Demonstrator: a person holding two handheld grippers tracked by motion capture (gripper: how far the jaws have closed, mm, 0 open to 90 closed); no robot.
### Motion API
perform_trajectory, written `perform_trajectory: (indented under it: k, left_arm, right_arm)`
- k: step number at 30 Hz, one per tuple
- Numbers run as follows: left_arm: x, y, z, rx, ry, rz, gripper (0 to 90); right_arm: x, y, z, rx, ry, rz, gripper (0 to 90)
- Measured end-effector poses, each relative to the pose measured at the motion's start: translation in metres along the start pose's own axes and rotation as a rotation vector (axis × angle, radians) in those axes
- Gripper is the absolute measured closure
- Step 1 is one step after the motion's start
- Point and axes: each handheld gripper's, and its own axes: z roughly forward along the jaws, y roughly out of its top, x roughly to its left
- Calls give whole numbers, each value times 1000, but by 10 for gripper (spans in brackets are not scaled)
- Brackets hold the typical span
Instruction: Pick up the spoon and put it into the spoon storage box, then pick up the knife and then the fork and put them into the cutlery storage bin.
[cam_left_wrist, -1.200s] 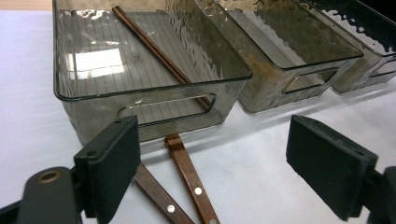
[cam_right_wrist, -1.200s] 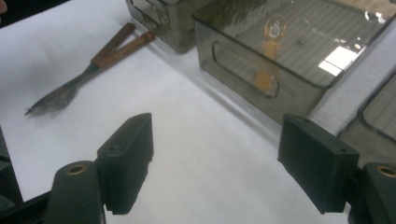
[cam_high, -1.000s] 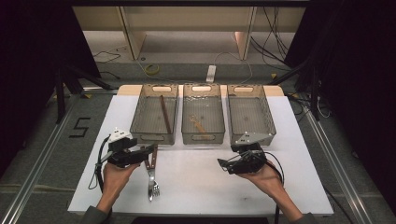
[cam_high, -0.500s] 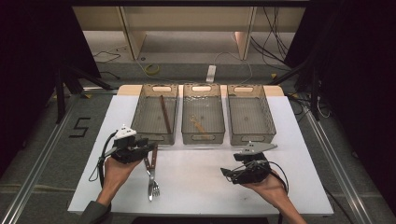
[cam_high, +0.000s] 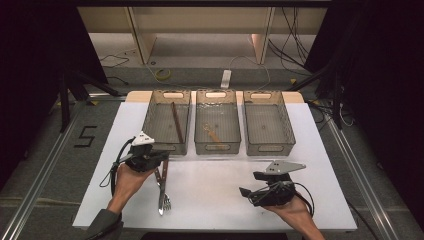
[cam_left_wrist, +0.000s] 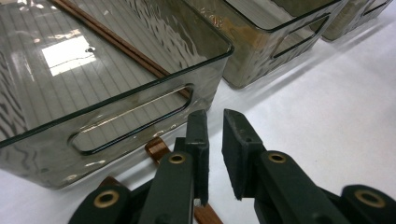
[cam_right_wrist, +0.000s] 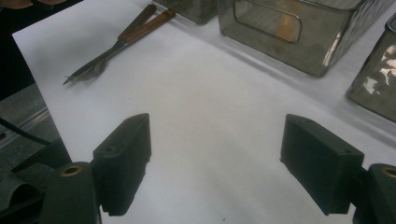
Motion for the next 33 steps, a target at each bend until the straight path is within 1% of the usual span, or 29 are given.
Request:
perform_trajectory:
  k: [4,5,7,9,12,14,18,25,30,33]
  left_arm:
    - [-2,3,4,26,10,38,860]
    - [-3,3,6,31,14,42,872]
    - [-2,4,9,47,10,54,887]
    - [-2,5,12,54,8,50,888]
    - [-2,5,16,73,4,62,889]
    - [-1,5,18,84,3,64,889]
    - [1,5,23,96,5,65,889]
    - [3,5,28,115,7,69,889]
    - [3,5,33,139,-3,74,889]
    - [1,5,36,151,-2,90,889]
  right_arm:
    - [-1,-3,-2,1,1,12,251]
    - [-1,-4,-2,1,1,13,250]
    - [-2,-6,-2,3,0,16,246]
    - [-2,-7,-3,-3,0,19,244]
    - [-1,-9,-6,-15,-5,17,235]
    - [-1,-9,-8,-29,-9,19,230]
    - [-1,-11,-10,-38,-10,26,224]
    - [0,-13,-8,-27,-6,20,222]
    - [0,-13,-8,-25,-4,23,222]
    - [0,-14,-8,-26,-4,22,222]
